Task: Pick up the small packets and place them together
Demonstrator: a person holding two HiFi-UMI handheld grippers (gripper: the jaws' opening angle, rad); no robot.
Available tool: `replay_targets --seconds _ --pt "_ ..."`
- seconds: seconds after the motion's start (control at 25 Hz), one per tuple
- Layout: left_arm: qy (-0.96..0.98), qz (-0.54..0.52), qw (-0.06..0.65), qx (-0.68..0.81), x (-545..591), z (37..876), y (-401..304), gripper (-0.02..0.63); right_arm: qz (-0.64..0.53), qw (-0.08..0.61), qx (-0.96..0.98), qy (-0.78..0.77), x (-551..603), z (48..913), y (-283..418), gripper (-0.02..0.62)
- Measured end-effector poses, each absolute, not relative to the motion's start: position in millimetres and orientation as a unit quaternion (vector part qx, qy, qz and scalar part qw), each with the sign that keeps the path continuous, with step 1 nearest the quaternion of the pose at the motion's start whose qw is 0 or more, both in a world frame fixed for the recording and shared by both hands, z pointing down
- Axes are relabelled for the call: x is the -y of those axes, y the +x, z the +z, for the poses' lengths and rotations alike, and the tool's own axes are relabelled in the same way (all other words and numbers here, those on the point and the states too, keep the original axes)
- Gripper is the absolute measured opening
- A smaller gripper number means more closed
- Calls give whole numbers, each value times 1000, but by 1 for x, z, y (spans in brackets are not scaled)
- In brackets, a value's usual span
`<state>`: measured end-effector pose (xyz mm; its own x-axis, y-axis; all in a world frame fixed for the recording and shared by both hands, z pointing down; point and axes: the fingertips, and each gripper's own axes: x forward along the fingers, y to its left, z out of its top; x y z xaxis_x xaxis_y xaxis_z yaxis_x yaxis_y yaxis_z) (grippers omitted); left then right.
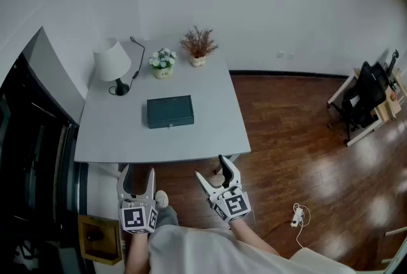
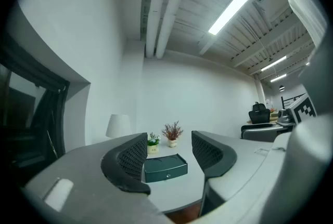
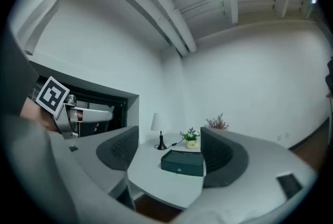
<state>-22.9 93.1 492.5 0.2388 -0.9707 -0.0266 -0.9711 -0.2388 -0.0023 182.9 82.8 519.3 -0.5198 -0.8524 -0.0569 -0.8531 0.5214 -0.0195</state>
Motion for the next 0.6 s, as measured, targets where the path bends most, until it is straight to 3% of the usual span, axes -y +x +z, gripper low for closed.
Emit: replay_targets --seconds 0.6 --pt "-842 18 -4 -540 71 499 -103 252 12 -9 -841 -542 71 517 85 367"
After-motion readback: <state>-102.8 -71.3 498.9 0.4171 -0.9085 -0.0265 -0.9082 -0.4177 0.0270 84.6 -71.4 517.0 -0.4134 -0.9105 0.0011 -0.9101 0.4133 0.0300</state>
